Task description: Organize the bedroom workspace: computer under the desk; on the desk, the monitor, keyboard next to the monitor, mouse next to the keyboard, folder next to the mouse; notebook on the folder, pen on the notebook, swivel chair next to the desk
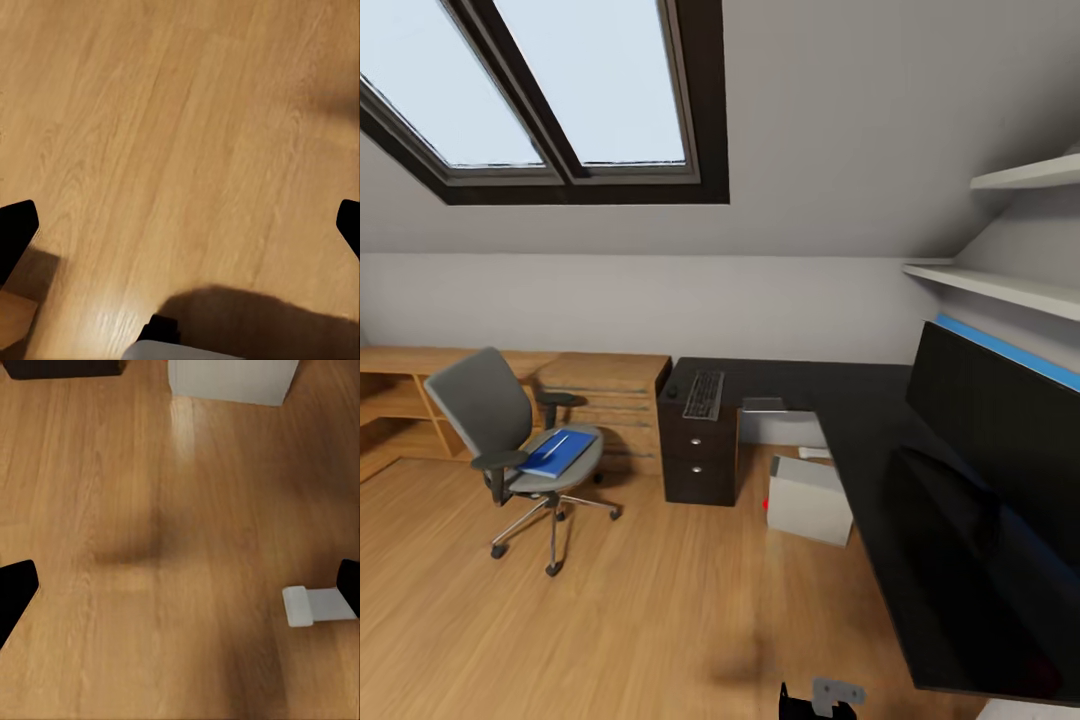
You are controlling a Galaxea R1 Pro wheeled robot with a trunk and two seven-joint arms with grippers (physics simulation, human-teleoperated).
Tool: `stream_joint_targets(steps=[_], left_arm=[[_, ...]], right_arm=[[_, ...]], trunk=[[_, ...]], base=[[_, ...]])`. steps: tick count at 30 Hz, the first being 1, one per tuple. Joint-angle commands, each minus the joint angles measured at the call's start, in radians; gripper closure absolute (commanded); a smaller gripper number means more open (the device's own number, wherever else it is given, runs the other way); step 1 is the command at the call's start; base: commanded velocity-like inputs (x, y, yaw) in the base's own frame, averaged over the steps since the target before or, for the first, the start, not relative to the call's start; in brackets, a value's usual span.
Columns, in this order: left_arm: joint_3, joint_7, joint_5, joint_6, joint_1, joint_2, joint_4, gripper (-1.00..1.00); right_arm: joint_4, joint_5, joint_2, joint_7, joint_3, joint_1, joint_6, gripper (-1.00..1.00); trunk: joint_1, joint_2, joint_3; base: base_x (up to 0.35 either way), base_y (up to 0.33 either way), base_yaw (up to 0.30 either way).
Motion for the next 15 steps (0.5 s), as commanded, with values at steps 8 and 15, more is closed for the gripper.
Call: stream_joint_targets(steps=[8, 15], left_arm=[[-0.008, 0.005, 0.009, -0.004, -0.001, 0.000, -0.001, -1.00], [-0.009, 0.005, 0.008, -0.004, -0.001, -0.001, -0.001, -1.00]], right_arm=[[0.003, -0.009, 0.000, -0.002, 0.009, -0.001, -0.005, -1.00], [0.002, -0.009, 0.000, -0.002, 0.009, -0.001, -0.005, -1.00]], trunk=[[0.001, -0.001, -0.002], [0.001, -0.001, -0.002]], base=[[0.306, 0.209, 0.000], [0.310, 0.177, 0.000]])
